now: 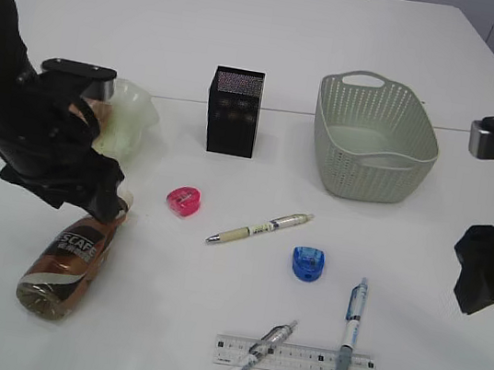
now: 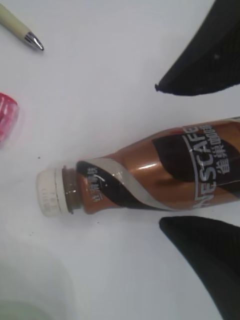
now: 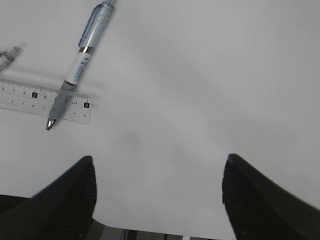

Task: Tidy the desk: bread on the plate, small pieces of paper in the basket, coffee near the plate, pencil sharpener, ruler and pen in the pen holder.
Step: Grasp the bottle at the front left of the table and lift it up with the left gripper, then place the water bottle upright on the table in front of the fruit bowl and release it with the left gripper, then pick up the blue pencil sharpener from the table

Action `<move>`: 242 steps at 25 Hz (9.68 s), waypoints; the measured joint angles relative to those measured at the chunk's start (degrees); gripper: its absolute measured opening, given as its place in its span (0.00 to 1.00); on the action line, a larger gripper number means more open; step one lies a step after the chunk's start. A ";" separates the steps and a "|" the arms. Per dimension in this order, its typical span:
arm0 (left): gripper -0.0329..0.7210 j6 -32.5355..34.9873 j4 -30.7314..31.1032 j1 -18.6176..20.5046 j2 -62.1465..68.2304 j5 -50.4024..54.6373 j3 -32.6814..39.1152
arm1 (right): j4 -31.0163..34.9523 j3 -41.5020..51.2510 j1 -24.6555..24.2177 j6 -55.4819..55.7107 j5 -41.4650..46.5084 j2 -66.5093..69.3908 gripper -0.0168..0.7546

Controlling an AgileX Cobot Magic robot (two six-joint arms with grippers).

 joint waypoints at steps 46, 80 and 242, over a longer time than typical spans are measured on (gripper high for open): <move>0.55 -2.35 2.31 -0.28 9.49 -4.56 -0.76 | 0.00 0.00 0.00 -0.46 -0.95 0.00 0.77; 0.54 -15.46 9.35 -0.28 -20.64 -98.17 49.01 | 0.00 0.00 0.00 -0.74 -0.63 0.00 0.77; 0.76 -3.79 -1.29 16.20 -31.34 15.54 18.50 | 4.99 -36.59 9.05 11.40 1.25 46.37 0.75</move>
